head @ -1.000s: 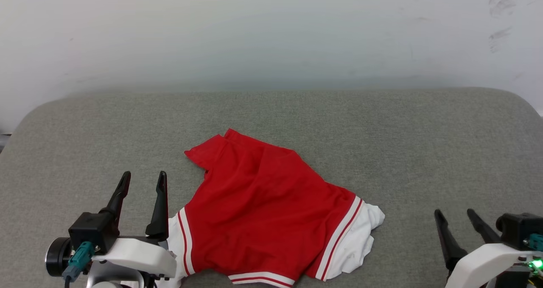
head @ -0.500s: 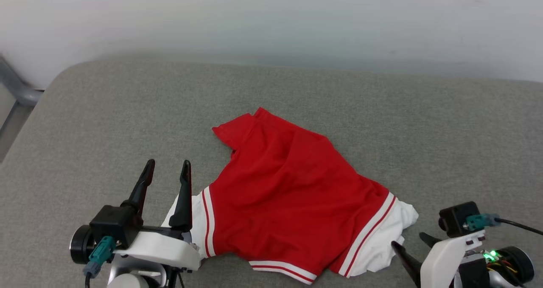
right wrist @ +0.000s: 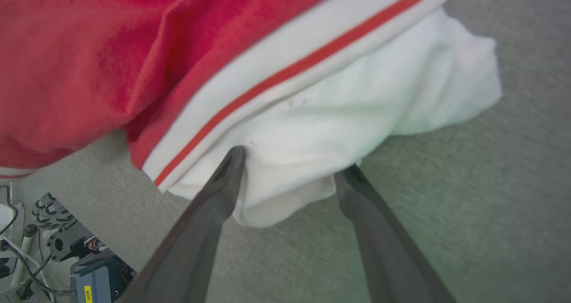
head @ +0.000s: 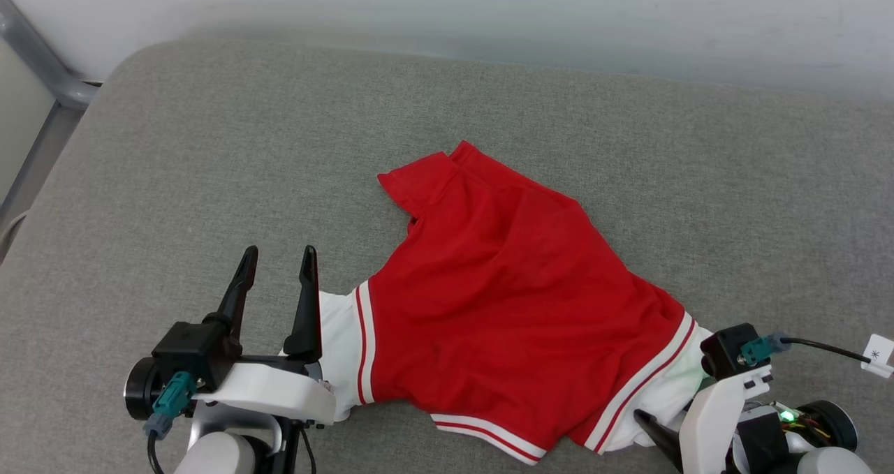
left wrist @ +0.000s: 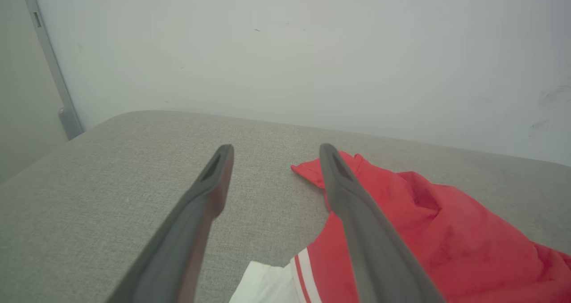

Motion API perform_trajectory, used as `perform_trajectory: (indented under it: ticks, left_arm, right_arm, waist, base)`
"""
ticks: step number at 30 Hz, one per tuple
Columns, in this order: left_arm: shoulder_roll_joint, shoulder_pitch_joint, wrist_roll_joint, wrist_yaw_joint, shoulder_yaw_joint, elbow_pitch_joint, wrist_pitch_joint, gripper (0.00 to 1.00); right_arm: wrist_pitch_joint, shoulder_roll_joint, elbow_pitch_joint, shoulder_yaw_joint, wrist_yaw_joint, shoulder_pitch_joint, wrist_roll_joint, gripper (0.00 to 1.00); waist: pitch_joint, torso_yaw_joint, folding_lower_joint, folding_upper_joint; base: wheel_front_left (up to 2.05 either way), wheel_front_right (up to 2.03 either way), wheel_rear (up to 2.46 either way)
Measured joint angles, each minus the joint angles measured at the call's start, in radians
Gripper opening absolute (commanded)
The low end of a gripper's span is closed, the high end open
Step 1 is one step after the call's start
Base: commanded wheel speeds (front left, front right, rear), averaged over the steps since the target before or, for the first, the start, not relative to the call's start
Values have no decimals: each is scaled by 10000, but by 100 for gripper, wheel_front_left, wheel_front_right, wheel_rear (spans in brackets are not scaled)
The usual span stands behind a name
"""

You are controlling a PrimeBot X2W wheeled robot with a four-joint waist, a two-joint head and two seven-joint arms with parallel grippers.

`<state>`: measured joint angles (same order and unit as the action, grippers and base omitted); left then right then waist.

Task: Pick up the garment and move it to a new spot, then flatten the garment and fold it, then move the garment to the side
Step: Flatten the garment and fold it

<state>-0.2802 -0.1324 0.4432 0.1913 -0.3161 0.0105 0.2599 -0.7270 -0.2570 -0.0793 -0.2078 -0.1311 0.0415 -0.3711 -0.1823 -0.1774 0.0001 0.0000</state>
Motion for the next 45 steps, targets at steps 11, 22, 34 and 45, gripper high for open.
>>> perform_trajectory:
  ticks: [11, 22, 34, 45]
  left_arm:
    - [8, 126, 353, -165, 203, 546, -295, 100]
    - [-972, 523, 1858, -433, 539, 575, -3436, 100]
    - [-2194, 1132, 3350, -759, -209, -407, -7852, 100]
    - [-2113, 1253, 3250, -688, -1329, 389, -9217, 100]
  right_arm:
    - [548, 174, -288, 249, -8, 239, -257, 0]
    - [1005, 495, 443, 2727, -4, -449, 497, 0]
    - [794, 1206, 913, 3112, -2, -1055, 750, 0]
    - [838, 1338, 988, 3099, -2, -996, 748, 0]
  waist:
    - [282, 241, 0, 0]
    - [959, 910, -1, 0]
    - [1109, 1783, -2, 0]
    - [625, 1991, -2, 0]
  base:
    - [0, 0, 0]
    - [0, 0, 0]
    - [0, 0, 0]
    - [0, 0, 0]
